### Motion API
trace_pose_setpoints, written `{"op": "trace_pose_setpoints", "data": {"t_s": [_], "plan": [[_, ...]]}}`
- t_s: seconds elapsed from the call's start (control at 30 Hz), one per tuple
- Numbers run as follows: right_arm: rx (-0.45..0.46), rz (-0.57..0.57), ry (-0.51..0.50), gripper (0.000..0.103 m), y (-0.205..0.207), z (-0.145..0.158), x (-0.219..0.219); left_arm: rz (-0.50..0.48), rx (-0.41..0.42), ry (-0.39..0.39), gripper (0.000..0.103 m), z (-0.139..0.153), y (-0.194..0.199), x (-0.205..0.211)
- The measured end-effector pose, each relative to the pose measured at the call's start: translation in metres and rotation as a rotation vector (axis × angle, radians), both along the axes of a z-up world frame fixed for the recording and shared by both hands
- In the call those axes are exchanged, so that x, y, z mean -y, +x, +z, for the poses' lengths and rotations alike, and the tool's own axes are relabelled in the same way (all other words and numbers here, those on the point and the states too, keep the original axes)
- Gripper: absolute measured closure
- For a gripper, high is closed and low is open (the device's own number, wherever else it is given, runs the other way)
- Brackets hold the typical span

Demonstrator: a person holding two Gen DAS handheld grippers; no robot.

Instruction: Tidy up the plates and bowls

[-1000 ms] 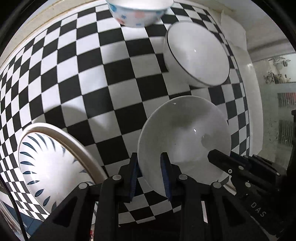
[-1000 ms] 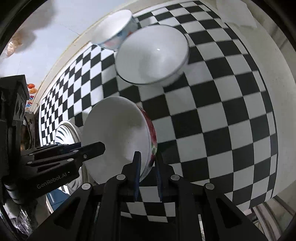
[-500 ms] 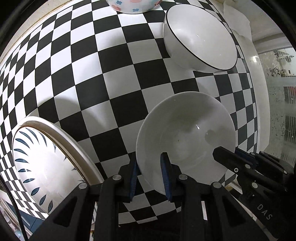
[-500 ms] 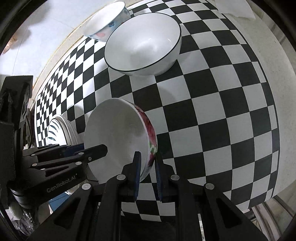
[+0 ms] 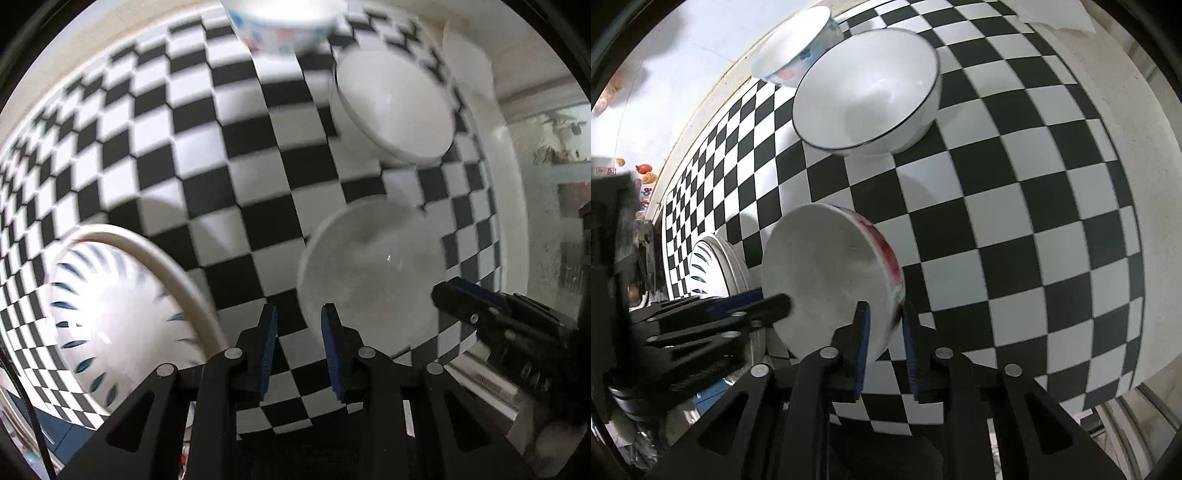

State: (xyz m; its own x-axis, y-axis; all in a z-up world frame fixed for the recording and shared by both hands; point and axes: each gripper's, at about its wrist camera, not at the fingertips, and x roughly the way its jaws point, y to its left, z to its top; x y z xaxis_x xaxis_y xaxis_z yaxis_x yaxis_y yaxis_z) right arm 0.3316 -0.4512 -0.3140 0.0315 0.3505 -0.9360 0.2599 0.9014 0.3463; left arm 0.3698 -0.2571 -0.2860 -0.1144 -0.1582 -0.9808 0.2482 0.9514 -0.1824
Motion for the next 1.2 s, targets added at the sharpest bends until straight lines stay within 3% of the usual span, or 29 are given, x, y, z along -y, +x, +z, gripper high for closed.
{"op": "trace_pose_setpoints", "data": {"t_s": [0.13, 0.23, 0.37, 0.6, 0.7, 0.73, 0.77, 0.8, 0.9, 1.2], "plan": [[0.061, -0.075, 0.014, 0.062, 0.003, 0.032, 0.027, 0.064, 0.064, -0.056, 0.064, 0.036, 0.021, -0.011], [0.104, -0.132, 0.034, 0.052, 0.016, 0.047, 0.047, 0.071, 0.101, -0.075, 0.062, 0.043, 0.054, 0.0], [0.135, -0.173, 0.015, 0.052, 0.053, 0.043, 0.067, 0.032, 0.081, -0.071, 0.062, 0.022, 0.095, 0.025], [0.058, -0.187, 0.027, 0.052, 0.104, -0.005, 0.073, -0.041, -0.036, -0.064, 0.062, -0.028, 0.148, 0.056], [0.042, -0.195, 0.032, 0.056, 0.114, -0.019, 0.072, -0.069, -0.073, -0.066, 0.064, -0.041, 0.155, 0.065], [0.04, -0.193, 0.029, 0.064, 0.117, -0.022, 0.07, -0.083, -0.084, -0.063, 0.066, -0.044, 0.156, 0.069], [0.038, -0.194, 0.03, 0.071, 0.121, -0.026, 0.07, -0.096, -0.082, -0.068, 0.077, -0.045, 0.157, 0.074], [0.033, -0.2, 0.03, 0.082, 0.123, -0.028, 0.07, -0.112, -0.086, -0.065, 0.082, -0.046, 0.157, 0.078], [0.035, -0.199, -0.013, 0.091, 0.128, -0.03, 0.068, -0.133, -0.055, -0.03, 0.083, -0.044, 0.156, 0.086], [0.077, -0.186, -0.027, 0.093, 0.119, -0.002, 0.064, -0.156, 0.011, -0.047, 0.083, 0.0, 0.142, 0.08]]}}
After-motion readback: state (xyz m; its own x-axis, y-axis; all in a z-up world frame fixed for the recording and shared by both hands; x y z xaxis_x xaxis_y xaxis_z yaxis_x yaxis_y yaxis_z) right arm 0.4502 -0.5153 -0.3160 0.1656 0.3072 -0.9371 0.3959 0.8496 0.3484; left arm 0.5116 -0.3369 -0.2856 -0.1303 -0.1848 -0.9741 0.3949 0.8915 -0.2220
